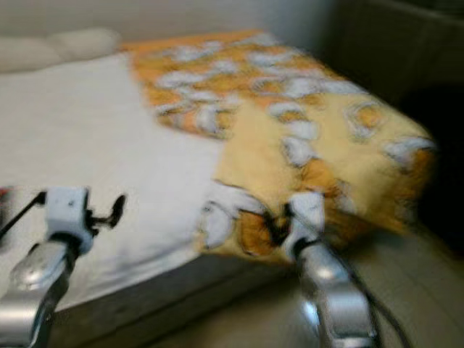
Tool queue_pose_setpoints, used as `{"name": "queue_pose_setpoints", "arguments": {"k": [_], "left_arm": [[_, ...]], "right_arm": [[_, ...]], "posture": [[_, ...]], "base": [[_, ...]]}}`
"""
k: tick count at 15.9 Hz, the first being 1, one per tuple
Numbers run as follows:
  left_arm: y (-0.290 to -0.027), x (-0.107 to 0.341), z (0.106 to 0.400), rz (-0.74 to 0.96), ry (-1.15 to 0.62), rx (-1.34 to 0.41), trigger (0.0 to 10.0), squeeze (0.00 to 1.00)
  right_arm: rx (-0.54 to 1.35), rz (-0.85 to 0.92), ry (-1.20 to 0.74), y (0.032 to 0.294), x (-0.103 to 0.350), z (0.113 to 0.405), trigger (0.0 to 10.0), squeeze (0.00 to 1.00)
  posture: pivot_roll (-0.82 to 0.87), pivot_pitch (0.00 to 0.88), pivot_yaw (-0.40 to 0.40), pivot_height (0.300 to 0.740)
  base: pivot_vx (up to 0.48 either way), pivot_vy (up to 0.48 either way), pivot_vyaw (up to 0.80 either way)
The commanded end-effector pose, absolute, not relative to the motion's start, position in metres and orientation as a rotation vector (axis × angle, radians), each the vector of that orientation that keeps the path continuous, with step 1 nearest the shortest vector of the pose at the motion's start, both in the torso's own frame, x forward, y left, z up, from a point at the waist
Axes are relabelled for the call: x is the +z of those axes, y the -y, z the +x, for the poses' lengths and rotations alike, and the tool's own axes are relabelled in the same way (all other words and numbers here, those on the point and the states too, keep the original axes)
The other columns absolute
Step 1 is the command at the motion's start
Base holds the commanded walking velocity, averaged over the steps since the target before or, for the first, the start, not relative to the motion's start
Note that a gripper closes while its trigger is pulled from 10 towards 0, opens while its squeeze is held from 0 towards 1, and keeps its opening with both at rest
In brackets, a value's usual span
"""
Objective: Clean up the room
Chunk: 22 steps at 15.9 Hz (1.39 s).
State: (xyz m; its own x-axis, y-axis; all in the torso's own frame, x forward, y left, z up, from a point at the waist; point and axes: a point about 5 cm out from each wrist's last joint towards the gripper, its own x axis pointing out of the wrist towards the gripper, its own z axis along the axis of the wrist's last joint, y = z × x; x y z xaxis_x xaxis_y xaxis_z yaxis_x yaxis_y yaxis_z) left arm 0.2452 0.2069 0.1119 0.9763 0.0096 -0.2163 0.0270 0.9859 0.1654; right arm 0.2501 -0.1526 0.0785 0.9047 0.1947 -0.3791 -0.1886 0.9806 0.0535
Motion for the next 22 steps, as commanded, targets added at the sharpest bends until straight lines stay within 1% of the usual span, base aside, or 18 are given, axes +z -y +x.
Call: {"name": "queue_pose_setpoints", "arguments": {"k": [1,2,3,4,5,10,12,14,17,21,22], "left_arm": [[-0.206,0.116,0.246,0.148,-0.206,-0.001,10.0,1.0],[-0.207,0.118,0.246,0.144,-0.195,0.002,10.0,1.0],[-0.206,0.118,0.247,0.144,-0.19,-0.002,10.0,0.94],[-0.206,0.118,0.247,0.146,-0.191,-0.003,10.0,0.82],[-0.205,0.117,0.247,0.146,-0.193,-0.011,10.0,0.78],[-0.198,0.12,0.251,0.153,-0.165,-0.081,10.0,0.81],[-0.196,0.122,0.252,0.145,-0.152,-0.087,10.0,0.81],[-0.195,0.122,0.252,0.135,-0.149,-0.098,10.0,0.81],[-0.195,0.122,0.253,0.133,-0.151,-0.114,10.0,0.81],[-0.196,0.122,0.252,0.135,-0.152,-0.119,10.0,0.82],[-0.197,0.122,0.253,0.136,-0.152,-0.119,10.0,0.81]], "right_arm": [[0.205,-0.002,-0.361,0.154,0.087,0.254,10.0,0.0],[0.212,-0.004,-0.353,0.153,0.088,0.254,10.0,0.0],[0.221,-0.001,-0.348,0.153,0.088,0.254,10.0,0.0],[0.224,0.003,-0.345,0.152,0.089,0.254,10.0,0.0],[0.232,0.011,-0.338,0.151,0.09,0.254,10.0,0.0],[0.283,0.024,-0.32,0.147,0.091,0.257,10.0,0.0],[0.29,-0.01,-0.317,0.147,0.089,0.258,10.0,0.0],[0.278,-0.035,-0.315,0.148,0.088,0.261,10.0,0.0],[0.276,-0.023,-0.303,0.146,0.09,0.266,10.0,0.0],[0.278,-0.02,-0.301,0.144,0.089,0.267,10.0,0.0],[0.287,-0.031,-0.299,0.144,0.089,0.266,10.0,0.0]], "posture": [[-0.01,0.0,0.009,0.74],[-0.01,0.0,0.01,0.74],[-0.01,0.0,0.01,0.74],[-0.01,0.0,0.011,0.74],[-0.01,0.0,0.012,0.74],[-0.01,0.0,0.019,0.74],[0.0,0.0,0.021,0.74],[0.0,0.0,0.024,0.74],[0.0,0.0,0.025,0.74],[0.01,0.0,0.025,0.74],[0.01,0.0,0.026,0.74]], "base": [[0.0,0.0,0.0],[0.0,0.0,0.0],[0.0,0.0,0.0],[0.0,0.0,0.0],[0.0,0.0,0.0],[0.0,0.0,0.0],[0.0,0.0,0.0],[0.264,0.0,0.0],[0.287,0.0,0.0],[0.329,0.0,-0.47],[0.334,0.0,0.0]]}}
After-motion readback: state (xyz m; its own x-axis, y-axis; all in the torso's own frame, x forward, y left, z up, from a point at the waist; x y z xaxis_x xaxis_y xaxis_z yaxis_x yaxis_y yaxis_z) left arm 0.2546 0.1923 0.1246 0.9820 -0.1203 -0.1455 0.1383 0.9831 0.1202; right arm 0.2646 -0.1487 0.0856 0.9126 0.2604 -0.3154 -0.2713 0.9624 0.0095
